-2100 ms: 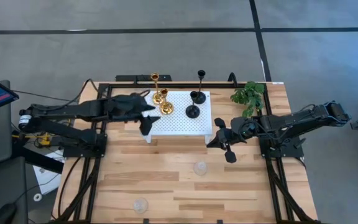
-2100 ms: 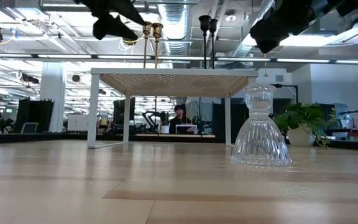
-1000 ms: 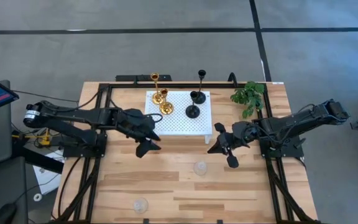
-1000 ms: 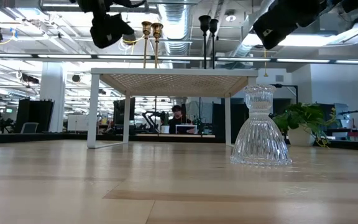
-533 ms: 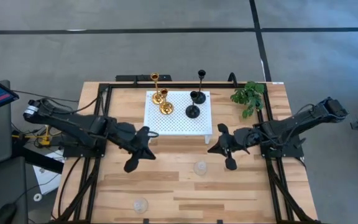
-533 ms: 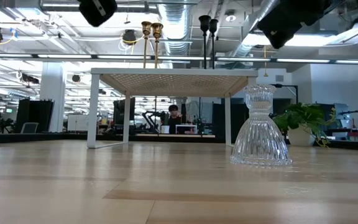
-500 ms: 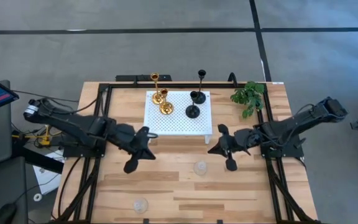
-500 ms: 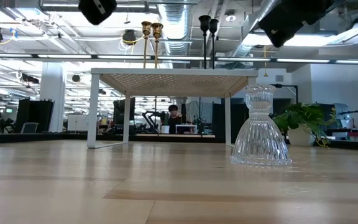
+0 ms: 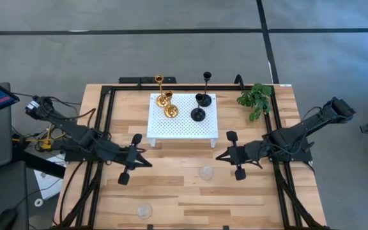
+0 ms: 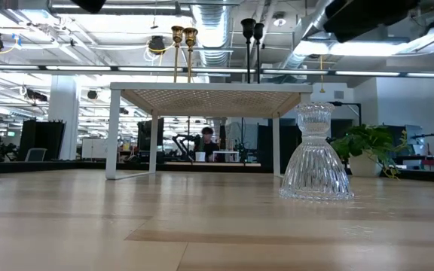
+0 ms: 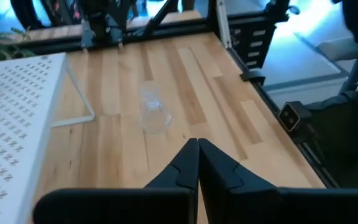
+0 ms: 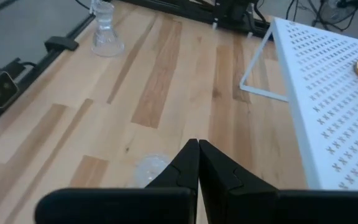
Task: Pick & Place candle stick holders
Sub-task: Put the right glass candle holder on the shelf
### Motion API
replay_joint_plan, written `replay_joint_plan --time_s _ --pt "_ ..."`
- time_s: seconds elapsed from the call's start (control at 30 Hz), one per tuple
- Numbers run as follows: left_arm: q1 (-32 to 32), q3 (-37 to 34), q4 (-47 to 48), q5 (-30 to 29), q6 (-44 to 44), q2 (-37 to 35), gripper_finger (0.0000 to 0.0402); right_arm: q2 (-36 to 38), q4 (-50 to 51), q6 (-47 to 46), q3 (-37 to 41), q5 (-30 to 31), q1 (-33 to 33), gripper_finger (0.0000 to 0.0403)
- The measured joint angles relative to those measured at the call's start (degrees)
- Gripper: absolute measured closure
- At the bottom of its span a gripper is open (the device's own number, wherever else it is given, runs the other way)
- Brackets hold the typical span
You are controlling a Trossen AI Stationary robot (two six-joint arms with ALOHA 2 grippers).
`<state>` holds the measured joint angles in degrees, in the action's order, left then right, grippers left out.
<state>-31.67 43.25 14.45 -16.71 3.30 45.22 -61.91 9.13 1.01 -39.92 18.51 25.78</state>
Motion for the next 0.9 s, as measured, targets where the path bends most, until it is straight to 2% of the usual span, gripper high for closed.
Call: replay_joint_plan --time_s 0.17,0.33,0.5,0.67,0.9 --pt "-2.4 -8.4 -9.7 -1.9 -0.1 -3.4 0.0396 0.1 -0.5 1.9 0.2 -0.1 -1.4 0.0403" --pt "-3.6 -15.2 -18.7 -3.7 -0.1 -4.6 0.0398 2.6 -3.7 2.1 4.1 -0.2 -3.5 0.0403" --pt "-4.0 -19.7 -25.9 -3.7 -0.1 -4.3 0.0396 8.6 -12.3 2.0 12.1 -1.5 -4.8 0.0403" --pt "-4.0 -21.5 -28.1 -4.1 -0.1 -4.3 0.0398 15.9 -24.4 0.7 22.4 -3.7 -5.4 0.0403" --pt "-4.0 -21.6 -28.9 -4.3 -3.4 -4.3 0.0396 19.5 -35.2 -10.6 35.9 -5.1 -5.0 0.0403"
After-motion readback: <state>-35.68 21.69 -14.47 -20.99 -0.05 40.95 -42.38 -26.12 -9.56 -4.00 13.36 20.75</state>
